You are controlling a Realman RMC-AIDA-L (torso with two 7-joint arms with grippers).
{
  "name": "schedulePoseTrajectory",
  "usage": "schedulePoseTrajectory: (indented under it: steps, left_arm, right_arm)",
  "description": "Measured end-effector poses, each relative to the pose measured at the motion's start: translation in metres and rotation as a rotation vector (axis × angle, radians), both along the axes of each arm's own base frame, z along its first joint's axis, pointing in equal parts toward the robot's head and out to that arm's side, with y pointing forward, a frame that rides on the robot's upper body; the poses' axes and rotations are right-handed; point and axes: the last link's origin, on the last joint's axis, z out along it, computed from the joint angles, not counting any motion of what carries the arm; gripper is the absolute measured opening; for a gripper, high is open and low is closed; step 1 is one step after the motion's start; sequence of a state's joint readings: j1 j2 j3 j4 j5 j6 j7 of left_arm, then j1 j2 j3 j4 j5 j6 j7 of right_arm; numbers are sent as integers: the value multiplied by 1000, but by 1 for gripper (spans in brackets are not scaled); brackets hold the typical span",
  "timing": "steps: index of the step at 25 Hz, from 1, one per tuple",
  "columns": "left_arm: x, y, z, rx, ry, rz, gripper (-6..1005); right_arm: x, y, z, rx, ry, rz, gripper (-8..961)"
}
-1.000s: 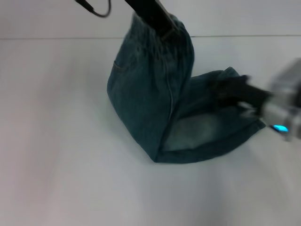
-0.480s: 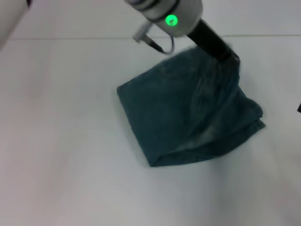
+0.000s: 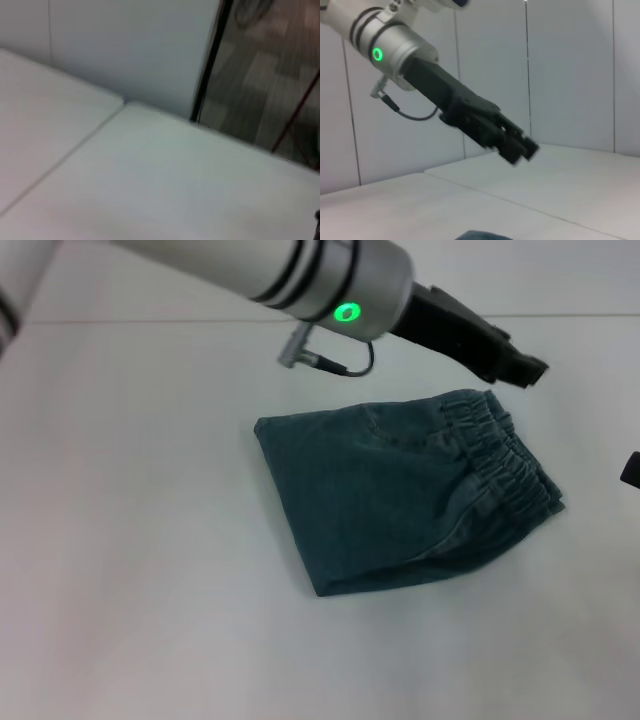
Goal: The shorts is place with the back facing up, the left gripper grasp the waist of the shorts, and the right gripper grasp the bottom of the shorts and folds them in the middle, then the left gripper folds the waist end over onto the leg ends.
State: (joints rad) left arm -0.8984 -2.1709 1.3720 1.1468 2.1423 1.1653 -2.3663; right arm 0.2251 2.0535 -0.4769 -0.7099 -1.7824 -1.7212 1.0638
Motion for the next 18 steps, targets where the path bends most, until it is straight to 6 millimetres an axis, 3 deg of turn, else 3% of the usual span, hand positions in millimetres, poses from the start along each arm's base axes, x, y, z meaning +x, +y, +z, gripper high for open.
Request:
schedulePoseTrajectory:
  steps: [2, 4, 8, 11, 14, 15, 18]
  left_arm:
    - [-6, -2, 7, 10, -38, -11, 442]
    - [-28, -9, 21, 38, -114, -33, 562]
    - [-89, -26, 40, 78, -226, -58, 775]
    - [-157, -48, 46, 95, -334, -46, 819]
    - [-201, -67, 48, 157, -393, -35, 864]
    - [-225, -78, 50, 210, -418, -17, 879]
    - [-254, -99, 51, 255, -441, 14, 923]
  right_arm:
    - [-1, 3, 1, -20, -1, -5, 0]
    - [-1, 5, 0, -50, -5, -10, 0]
    - [-4, 9, -7, -109, -25, -9, -1]
    - [-8, 9, -17, -139, -25, -3, -1]
    - [-13, 9, -27, -180, -23, 13, 51]
    - [-15, 8, -30, -198, -23, 24, 68]
    - [-23, 6, -41, -261, -28, 67, 145]
